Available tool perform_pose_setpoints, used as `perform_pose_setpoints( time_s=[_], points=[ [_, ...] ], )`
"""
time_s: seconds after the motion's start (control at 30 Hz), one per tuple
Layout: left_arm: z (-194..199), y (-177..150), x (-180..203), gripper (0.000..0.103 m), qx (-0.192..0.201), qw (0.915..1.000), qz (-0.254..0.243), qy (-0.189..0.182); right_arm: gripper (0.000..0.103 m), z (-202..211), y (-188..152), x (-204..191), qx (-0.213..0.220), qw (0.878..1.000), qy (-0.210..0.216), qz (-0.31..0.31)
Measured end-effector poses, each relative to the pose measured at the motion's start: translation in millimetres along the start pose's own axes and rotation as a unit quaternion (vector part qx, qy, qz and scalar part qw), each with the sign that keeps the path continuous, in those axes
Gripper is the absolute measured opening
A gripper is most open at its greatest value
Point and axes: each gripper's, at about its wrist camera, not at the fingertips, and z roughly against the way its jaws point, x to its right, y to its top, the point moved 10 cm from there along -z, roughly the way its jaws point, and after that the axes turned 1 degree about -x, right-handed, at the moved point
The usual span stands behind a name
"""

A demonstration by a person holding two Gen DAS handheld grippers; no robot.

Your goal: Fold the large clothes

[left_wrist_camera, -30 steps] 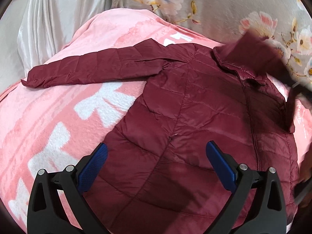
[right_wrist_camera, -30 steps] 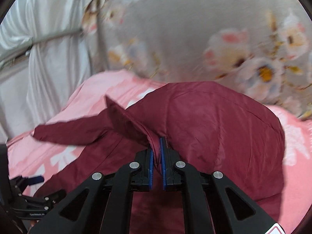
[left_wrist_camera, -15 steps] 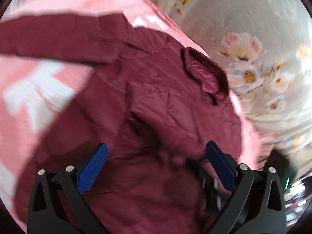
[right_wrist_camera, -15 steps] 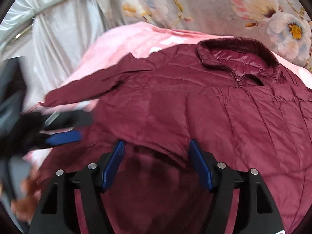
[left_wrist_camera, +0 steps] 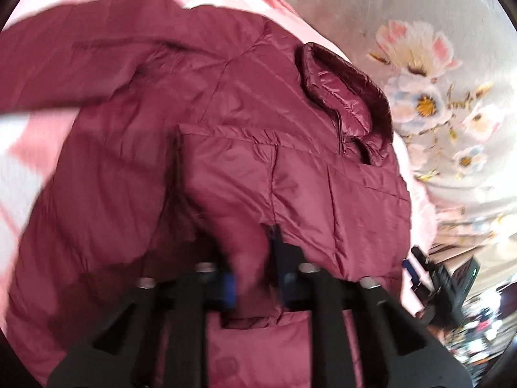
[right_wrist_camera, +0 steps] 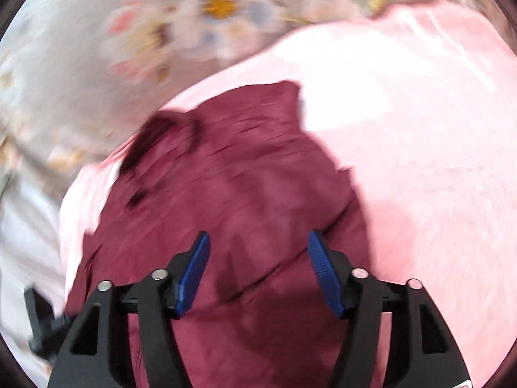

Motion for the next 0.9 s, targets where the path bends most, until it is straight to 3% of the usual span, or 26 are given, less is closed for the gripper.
perform_pose_setpoints(
  time_s=[0.03, 0.13, 0.2, 0.3, 0.37, 0.5, 0.67, 0.77, 0.8, 0.83, 0.9],
  points=[
    [2.9, 3.3, 1.6, 0.008, 0.007, 0.9999, -0.007, 0.0, 0.054, -8.0, 7.3, 8.8, -0.001, 1.0, -0.005, -0.017],
    [19.7, 17.6, 11.5, 0.007, 0.047, 0.9979, -0.042, 0.015, 0.035, -20.3, 21.3, 18.8, 0.01, 0.999, -0.008, -0.046],
    [23.0, 22.4, 12.9, 0.006, 0.066, 0.995, -0.064, 0.039, 0.005, -18.7, 24.6, 13.1, 0.026, 0.999, -0.02, -0.025],
    [4.6, 20.4, 1.7, 0.006, 0.07, 0.9884, -0.091, 0.099, 0.001, -7.6, 30.7, 14.5, 0.066, 0.997, -0.047, 0.009],
    [-11.3, 13.5, -11.0, 0.007, 0.061, 0.9867, -0.093, 0.119, 0.0, -18.9, 29.4, 29.5, 0.053, 0.996, -0.072, 0.018],
    [-18.8, 9.7, -17.1, 0.008, 0.08, 0.9846, -0.103, 0.116, 0.0, -29.0, 20.3, 46.9, 0.038, 0.997, -0.072, 0.016],
    [-17.3, 7.6, -13.2, 0.009, 0.105, 0.9737, -0.135, 0.151, 0.0, -31.7, 17.4, 38.7, 0.049, 0.988, -0.128, 0.065],
    [-17.8, 7.8, -10.4, 0.009, 0.112, 0.9686, -0.146, 0.167, 0.0, -24.5, 17.1, 40.1, 0.057, 0.988, -0.133, 0.057],
    [-18.2, 8.2, -9.8, 0.01, 0.113, 0.9678, -0.147, 0.17, 0.009, -13.3, 17.2, 37.6, 0.072, 0.985, -0.148, 0.055],
    [-18.0, 8.3, -9.7, 0.01, 0.114, 0.9673, -0.149, 0.171, 0.014, 1.5, 14.7, 23.1, 0.093, 0.984, -0.141, 0.064],
    [-17.4, 8.3, -9.9, 0.01, 0.115, 0.9669, -0.149, 0.172, 0.013, 17.1, 2.3, -17.9, 0.1, 0.986, -0.094, 0.095]
  ],
)
